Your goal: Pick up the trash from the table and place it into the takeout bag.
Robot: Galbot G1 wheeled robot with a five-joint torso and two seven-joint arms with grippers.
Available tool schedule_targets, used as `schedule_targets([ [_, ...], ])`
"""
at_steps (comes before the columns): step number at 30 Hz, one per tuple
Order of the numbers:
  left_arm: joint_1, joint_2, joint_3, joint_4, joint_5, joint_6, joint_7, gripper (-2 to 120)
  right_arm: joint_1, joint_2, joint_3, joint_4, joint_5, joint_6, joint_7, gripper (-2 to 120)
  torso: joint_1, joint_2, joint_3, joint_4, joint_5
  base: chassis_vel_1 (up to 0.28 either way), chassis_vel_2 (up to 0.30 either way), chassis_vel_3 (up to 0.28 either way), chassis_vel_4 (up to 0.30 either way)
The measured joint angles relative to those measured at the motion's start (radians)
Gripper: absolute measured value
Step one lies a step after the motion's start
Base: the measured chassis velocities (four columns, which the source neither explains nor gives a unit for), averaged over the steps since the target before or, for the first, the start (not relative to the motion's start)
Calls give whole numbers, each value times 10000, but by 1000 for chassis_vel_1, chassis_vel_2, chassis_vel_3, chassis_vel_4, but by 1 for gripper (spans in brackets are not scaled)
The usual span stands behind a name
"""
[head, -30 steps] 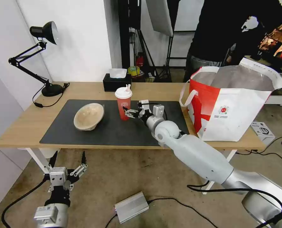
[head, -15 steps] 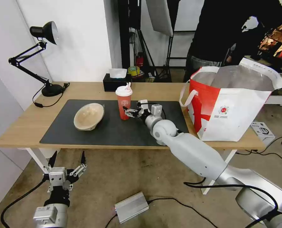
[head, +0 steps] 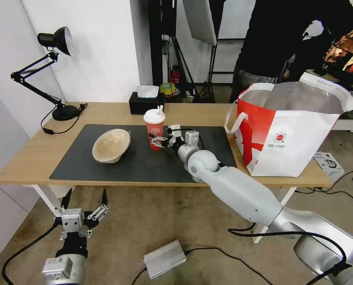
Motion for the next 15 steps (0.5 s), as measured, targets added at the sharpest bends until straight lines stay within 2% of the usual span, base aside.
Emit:
schedule_targets([
  [15,4,-56,86,29,-6,-15,5,100,365,604,-108,-1424,-222,119,-445,100,0,-1,1,0,0,0,0,0,0],
])
